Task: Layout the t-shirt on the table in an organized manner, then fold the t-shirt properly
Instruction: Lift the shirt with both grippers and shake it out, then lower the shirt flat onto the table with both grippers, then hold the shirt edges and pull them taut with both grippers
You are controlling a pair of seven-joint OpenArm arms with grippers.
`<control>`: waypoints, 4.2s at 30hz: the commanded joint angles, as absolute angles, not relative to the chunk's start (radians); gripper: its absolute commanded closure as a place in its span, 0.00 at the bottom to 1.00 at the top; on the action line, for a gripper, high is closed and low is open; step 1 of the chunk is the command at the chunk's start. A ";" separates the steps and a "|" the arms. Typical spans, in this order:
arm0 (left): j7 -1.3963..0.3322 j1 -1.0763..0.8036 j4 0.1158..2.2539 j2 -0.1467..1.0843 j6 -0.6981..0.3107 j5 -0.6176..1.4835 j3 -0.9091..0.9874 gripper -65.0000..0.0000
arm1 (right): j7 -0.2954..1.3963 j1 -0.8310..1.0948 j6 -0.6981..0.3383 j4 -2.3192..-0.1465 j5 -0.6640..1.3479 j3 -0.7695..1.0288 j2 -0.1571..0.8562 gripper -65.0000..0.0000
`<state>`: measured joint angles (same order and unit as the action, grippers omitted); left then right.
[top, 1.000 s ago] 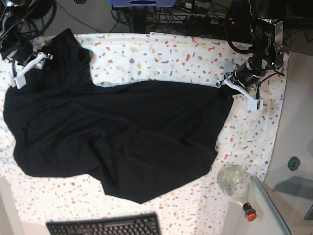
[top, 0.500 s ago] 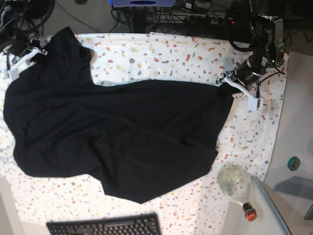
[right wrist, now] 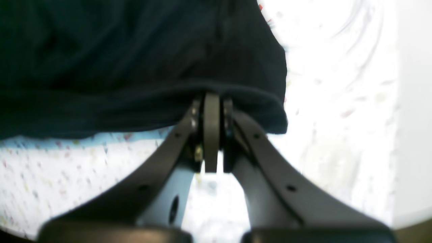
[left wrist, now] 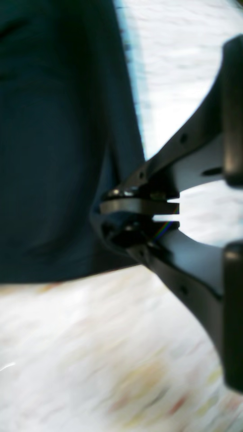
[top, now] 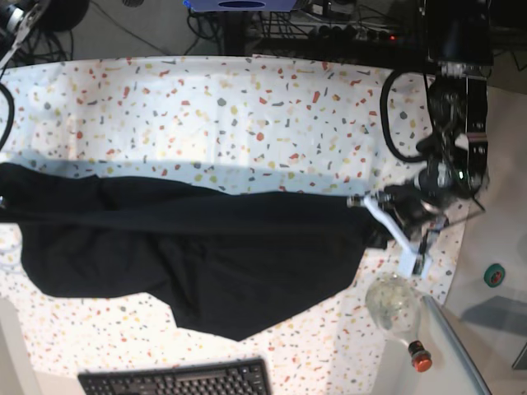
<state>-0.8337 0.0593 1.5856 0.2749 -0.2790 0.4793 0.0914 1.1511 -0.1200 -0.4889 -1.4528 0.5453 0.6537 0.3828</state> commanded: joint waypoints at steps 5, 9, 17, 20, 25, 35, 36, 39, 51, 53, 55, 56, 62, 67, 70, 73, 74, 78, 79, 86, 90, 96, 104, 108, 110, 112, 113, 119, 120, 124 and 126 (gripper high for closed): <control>-0.865 0.394 1.442 0.236 -0.282 0.458 0.035 1.00 | 1.001 -0.435 -0.479 -1.170 0.539 0.432 0.545 1.00; -0.858 0.673 1.230 0.174 -0.280 0.338 -0.061 1.00 | 0.869 -0.704 -0.479 -0.941 0.539 0.225 0.622 1.00; -0.857 1.073 1.090 0.074 -0.280 0.367 0.015 1.00 | 0.826 -1.092 -0.484 -0.917 0.541 0.116 0.733 1.00; -0.866 1.122 1.145 0.065 -0.280 0.432 0.111 1.00 | 0.855 -1.139 -0.484 -1.049 0.549 0.116 0.779 1.00; -1.010 0.986 1.403 0.071 -0.280 0.492 0.127 1.00 | 1.053 -0.978 -0.479 -1.333 0.549 0.206 0.819 1.00; -1.020 0.295 1.755 0.157 -0.280 0.489 0.130 1.00 | 1.058 -0.120 -0.486 -1.639 0.541 0.820 0.478 1.00; -1.020 0.248 1.748 0.159 -0.280 0.489 0.130 1.00 | 1.021 -0.062 -0.487 -1.613 0.541 0.817 0.446 1.00; -0.981 0.114 1.696 0.159 -0.280 0.486 0.130 1.00 | 0.872 0.051 -0.487 -1.465 0.539 0.722 0.377 1.00; -0.837 -0.093 1.532 0.231 -0.282 0.398 0.127 1.00 | 0.743 0.208 -0.487 -1.291 0.541 0.621 0.363 1.00; -0.835 -0.113 1.534 0.243 -0.282 0.398 0.128 1.00 | 0.742 0.228 -0.487 -1.291 0.541 0.621 0.363 1.00; -0.835 -0.124 1.532 0.255 -0.282 0.398 0.128 1.00 | 0.742 0.245 -0.487 -1.288 0.541 0.621 0.361 1.00; -0.834 -0.127 1.529 0.257 -0.282 0.398 0.128 1.00 | 0.742 0.252 -0.487 -1.288 0.541 0.621 0.361 1.00; -0.834 -0.131 1.465 0.259 -0.282 0.398 0.128 1.00 | 0.750 0.291 -0.487 -1.288 0.545 0.619 0.329 1.00; -0.737 -0.150 1.443 0.257 -0.282 0.398 0.128 1.00 | 0.819 0.282 -0.487 -1.294 0.556 0.624 0.294 1.00; -0.728 -0.153 1.440 0.257 -0.282 0.398 0.128 1.00 | 0.875 0.277 -0.489 -1.294 0.627 0.667 0.282 0.61; -0.727 -0.154 1.440 0.259 -0.282 0.398 0.128 1.00 | 0.924 0.308 -0.501 -1.337 0.716 0.739 0.265 0.44; -0.727 -0.154 1.440 0.259 -0.282 0.398 0.128 1.00 | 0.926 0.329 -0.510 -1.374 0.736 0.762 0.257 0.45; -0.725 -0.154 1.440 0.259 -0.282 0.398 0.128 1.00 | 0.931 0.407 -0.509 -1.552 0.697 0.822 0.200 0.49; -0.725 -0.154 1.442 0.259 -0.282 0.398 0.128 1.00 | 0.931 0.424 -0.509 -1.590 0.662 0.811 0.196 0.49; -0.725 -0.150 1.442 0.259 -0.282 0.398 0.128 1.00 | 0.923 0.466 -0.522 -1.681 0.489 0.631 0.111 0.83; -0.725 -0.150 1.442 0.259 -0.282 0.398 0.128 1.00 | 0.923 0.443 -0.529 -1.662 0.484 0.555 0.111 1.00; -0.725 -0.154 1.443 0.257 -0.282 0.398 0.128 1.00 | 0.923 0.374 -0.529 -1.521 0.483 0.541 0.136 1.00; -0.725 -0.154 1.448 0.255 -0.282 0.398 0.128 1.00 | 0.924 0.380 -0.529 -1.463 0.484 0.358 0.130 1.00; -0.725 -0.154 1.448 0.259 -0.282 0.398 0.128 1.00 | 0.929 0.421 -0.529 -1.554 0.486 0.308 0.107 1.00; -0.725 -0.154 1.446 0.259 -0.282 0.398 0.128 1.00 | 0.931 0.441 -0.529 -1.618 0.486 0.332 0.097 1.00; -0.725 -0.154 1.445 0.259 -0.282 0.398 0.128 1.00 | 0.931 0.463 -0.529 -1.687 0.486 0.378 0.096 1.00; -0.725 -0.154 1.445 0.259 -0.282 0.398 0.128 1.00 | 0.931 0.478 -0.529 -1.725 0.486 0.406 0.096 1.00; -0.725 -0.154 1.443 0.259 -0.282 0.398 0.128 1.00 | 0.924 0.478 -0.532 -1.851 0.487 0.673 0.050 1.00; -0.725 -0.154 1.443 0.259 -0.282 0.398 0.128 1.00 | 0.931 0.444 -0.535 -1.814 0.484 0.725 0.051 1.00; -0.725 -0.154 1.443 0.259 -0.282 0.398 0.128 1.00 | 0.924 0.351 -0.542 -1.583 0.489 0.820 0.116 0.65; -0.725 -0.154 1.443 0.259 -0.282 0.398 0.128 1.00 | 0.923 0.309 -0.587 -1.483 0.489 0.829 0.148 0.43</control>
